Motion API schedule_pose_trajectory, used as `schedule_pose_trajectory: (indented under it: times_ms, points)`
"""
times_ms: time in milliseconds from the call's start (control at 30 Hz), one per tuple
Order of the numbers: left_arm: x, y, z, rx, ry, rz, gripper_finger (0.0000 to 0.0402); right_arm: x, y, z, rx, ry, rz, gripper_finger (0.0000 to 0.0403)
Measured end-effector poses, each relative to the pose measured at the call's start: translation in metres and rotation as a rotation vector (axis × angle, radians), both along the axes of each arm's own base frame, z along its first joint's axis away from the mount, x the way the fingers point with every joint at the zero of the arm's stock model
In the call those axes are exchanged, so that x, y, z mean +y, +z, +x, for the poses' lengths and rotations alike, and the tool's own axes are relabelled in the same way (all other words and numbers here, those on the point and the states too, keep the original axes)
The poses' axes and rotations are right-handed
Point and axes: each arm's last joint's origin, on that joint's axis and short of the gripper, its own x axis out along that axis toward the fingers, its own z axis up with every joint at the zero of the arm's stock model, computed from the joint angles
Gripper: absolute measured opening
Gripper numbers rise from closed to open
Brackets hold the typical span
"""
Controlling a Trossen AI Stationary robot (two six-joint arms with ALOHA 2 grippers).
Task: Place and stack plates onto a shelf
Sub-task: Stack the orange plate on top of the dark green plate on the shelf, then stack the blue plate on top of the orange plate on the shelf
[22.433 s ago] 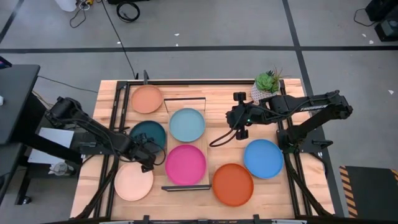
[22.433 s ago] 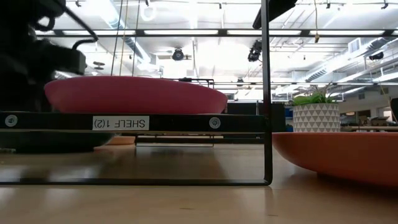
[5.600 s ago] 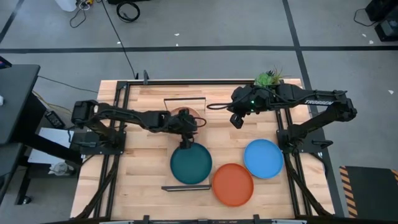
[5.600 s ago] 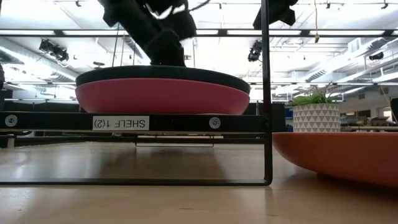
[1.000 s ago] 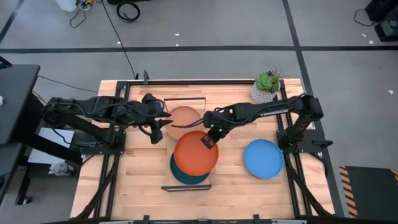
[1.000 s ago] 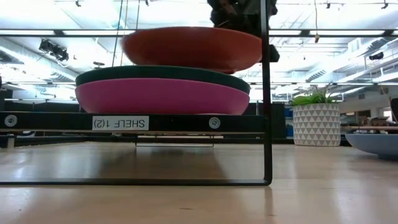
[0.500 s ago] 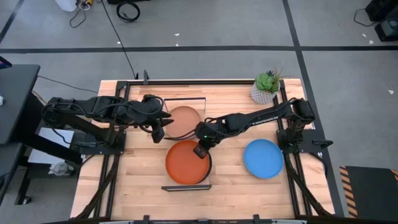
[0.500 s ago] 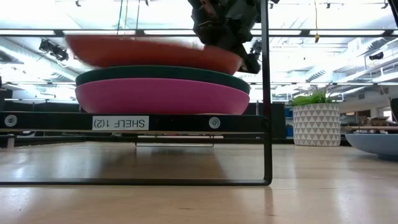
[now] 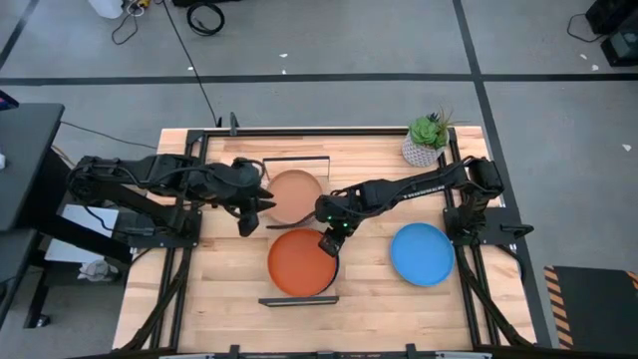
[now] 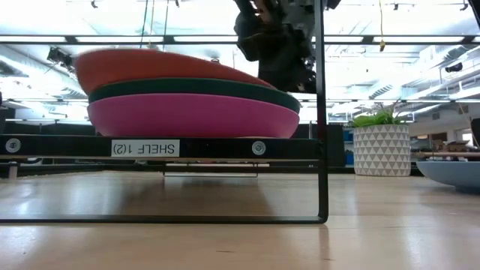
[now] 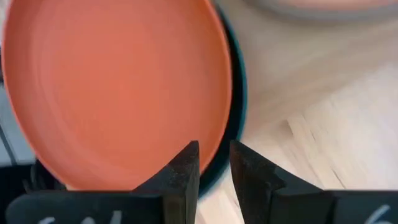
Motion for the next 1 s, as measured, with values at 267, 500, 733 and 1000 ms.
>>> schedule_pose_trajectory:
  times_ms: [267,500,733,1000]
  points:
    - [0.0,-0.006,-0.005,0.099,-0.076,0.064,0.0116,0.005,0.011,-0.015,0.036,0.141,0.021,0.0095]
    - [-0.003,-0.006,-0.004,0.102,-0.185,0.172,0.0116,0.011,0.019,-0.042,0.189,0.207,-0.058,0.0095]
    - [-0.004,-0.014,0.012,0.011,-0.136,0.234,0.0116,0.015,0.012,-0.065,0.437,0.201,-0.111,0.0097]
    - [-0.003,-0.023,0.015,0.029,-0.138,0.298,0.0116,0.03,-0.005,-0.084,0.599,0.146,-0.01,0.0097]
